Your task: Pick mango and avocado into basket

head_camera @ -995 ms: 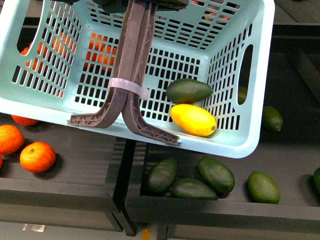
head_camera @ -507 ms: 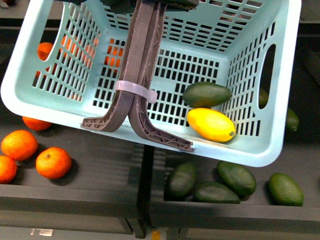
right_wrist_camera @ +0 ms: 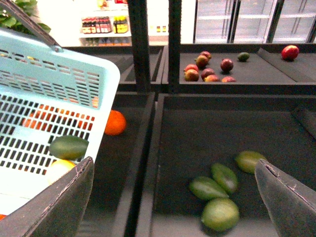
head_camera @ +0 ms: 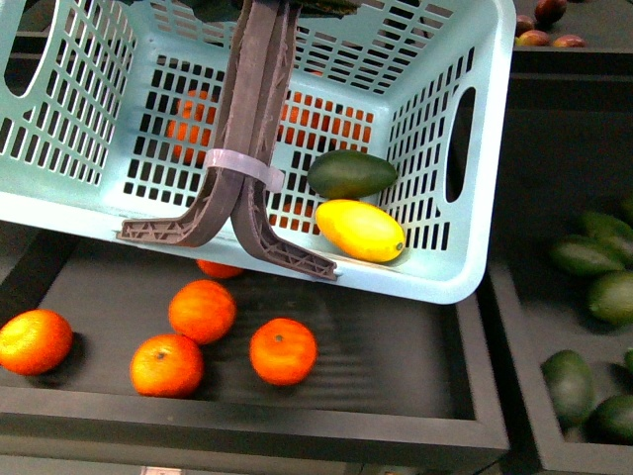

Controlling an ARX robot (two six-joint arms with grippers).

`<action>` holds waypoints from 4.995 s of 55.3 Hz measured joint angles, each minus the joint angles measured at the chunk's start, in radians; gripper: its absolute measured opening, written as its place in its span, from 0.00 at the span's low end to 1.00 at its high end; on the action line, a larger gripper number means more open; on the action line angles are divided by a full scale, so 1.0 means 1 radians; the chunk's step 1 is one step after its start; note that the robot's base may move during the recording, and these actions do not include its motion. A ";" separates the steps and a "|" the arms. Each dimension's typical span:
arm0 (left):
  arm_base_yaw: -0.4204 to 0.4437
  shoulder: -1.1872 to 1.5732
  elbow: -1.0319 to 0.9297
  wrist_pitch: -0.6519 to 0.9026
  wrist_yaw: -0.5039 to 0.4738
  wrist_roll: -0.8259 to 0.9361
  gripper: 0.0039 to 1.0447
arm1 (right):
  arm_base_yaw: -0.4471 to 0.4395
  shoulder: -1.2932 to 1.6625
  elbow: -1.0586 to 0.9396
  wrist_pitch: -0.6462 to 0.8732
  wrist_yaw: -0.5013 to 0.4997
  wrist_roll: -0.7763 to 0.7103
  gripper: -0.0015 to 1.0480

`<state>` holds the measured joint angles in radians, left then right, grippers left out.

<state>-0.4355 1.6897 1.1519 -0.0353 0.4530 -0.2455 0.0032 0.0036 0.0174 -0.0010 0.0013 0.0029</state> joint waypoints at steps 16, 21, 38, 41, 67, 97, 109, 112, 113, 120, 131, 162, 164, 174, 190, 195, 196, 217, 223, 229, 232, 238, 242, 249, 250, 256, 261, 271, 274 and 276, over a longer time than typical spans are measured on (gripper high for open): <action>-0.002 0.001 0.000 0.000 0.023 -0.005 0.04 | 0.000 0.001 0.000 0.000 0.000 0.000 0.92; -0.002 0.001 0.000 0.000 0.019 -0.005 0.04 | 0.000 0.000 0.000 0.000 0.001 0.000 0.92; -0.001 0.001 0.000 0.000 0.019 -0.003 0.04 | 0.000 0.000 0.000 0.000 -0.002 0.000 0.92; 0.003 0.001 0.000 0.000 0.018 -0.005 0.04 | 0.000 0.000 0.000 0.000 -0.006 0.000 0.92; -0.002 0.237 0.103 0.401 -0.978 -1.051 0.04 | -0.002 -0.001 0.000 0.000 -0.002 0.000 0.92; 0.039 0.472 0.247 0.349 -0.928 -1.333 0.04 | -0.002 -0.001 0.000 0.000 -0.001 0.000 0.92; 0.043 0.514 0.269 0.255 -0.946 -1.390 0.04 | -0.002 -0.001 0.000 0.000 -0.002 0.000 0.92; 0.043 0.515 0.274 0.239 -0.947 -1.406 0.04 | -0.002 -0.001 0.000 0.000 -0.001 0.000 0.92; 0.042 0.515 0.277 0.229 -0.947 -1.412 0.04 | -0.002 -0.001 0.000 0.000 -0.002 0.000 0.92; 0.037 0.515 0.286 0.177 -0.958 -1.454 0.18 | -0.002 -0.001 0.000 0.000 -0.001 0.000 0.92; 0.034 0.488 0.319 -0.019 -0.985 -1.496 0.51 | -0.002 -0.001 0.000 0.000 -0.001 0.000 0.92; -0.036 0.159 0.353 -0.731 -1.071 -1.401 0.92 | -0.002 -0.001 0.000 0.000 -0.001 0.000 0.92; -0.041 0.135 0.328 -0.721 -1.095 -1.363 0.92 | -0.002 -0.001 0.000 0.000 -0.002 0.000 0.92; 0.034 -0.194 -0.319 0.294 -0.836 -0.431 0.61 | -0.002 -0.001 0.000 0.000 0.000 0.000 0.92; 0.223 -0.519 -0.855 0.893 -0.658 0.217 0.02 | -0.002 -0.001 0.000 0.000 0.000 0.000 0.92; 0.257 -0.595 -0.914 0.890 -0.626 0.225 0.02 | -0.002 -0.001 0.000 0.000 0.000 0.000 0.92; 0.264 -0.611 -0.926 0.885 -0.618 0.227 0.02 | -0.002 -0.001 0.000 0.000 0.000 0.000 0.92; 0.351 -0.864 -1.061 0.764 -0.531 0.231 0.02 | -0.002 -0.001 0.000 0.000 0.000 0.000 0.92; 0.424 -0.938 -1.086 0.712 -0.462 0.233 0.02 | -0.002 -0.001 0.000 0.000 0.001 0.000 0.92; 0.430 -0.974 -1.136 0.724 -0.455 0.234 0.02 | -0.002 -0.001 0.000 0.000 -0.001 0.000 0.92; 0.431 -1.010 -1.137 0.690 -0.454 0.235 0.02 | -0.002 -0.001 0.000 0.000 -0.001 0.000 0.92; 0.431 -1.098 -1.138 0.615 -0.454 0.235 0.02 | -0.002 -0.001 0.000 0.000 0.000 0.000 0.92; 0.431 -1.148 -1.138 0.567 -0.454 0.234 0.02 | -0.002 -0.001 0.000 0.000 0.000 0.000 0.92; 0.431 -1.242 -1.138 0.479 -0.454 0.235 0.02 | -0.002 -0.001 0.000 0.000 0.000 0.000 0.92; 0.431 -1.257 -1.138 0.464 -0.454 0.235 0.02 | -0.002 -0.001 0.000 0.000 0.000 0.000 0.92; 0.431 -1.319 -1.138 0.406 -0.454 0.234 0.02 | -0.002 -0.001 0.000 0.000 0.000 0.000 0.92; 0.431 -1.362 -1.138 0.363 -0.454 0.235 0.02 | -0.002 -0.001 0.000 0.000 0.000 0.000 0.92; 0.431 -1.431 -1.138 0.294 -0.454 0.235 0.02 | -0.002 -0.001 0.000 0.000 0.000 0.000 0.92; 0.431 -1.447 -1.138 0.279 -0.454 0.235 0.02 | -0.002 -0.001 0.000 0.000 0.000 0.000 0.92; 0.431 -1.458 -1.138 0.268 -0.454 0.235 0.02 | -0.002 -0.001 0.000 0.000 0.000 0.000 0.92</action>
<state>-0.0044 0.2314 0.0143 0.2325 -0.0013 -0.0109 0.0013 0.0029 0.0170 -0.0013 0.0013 0.0029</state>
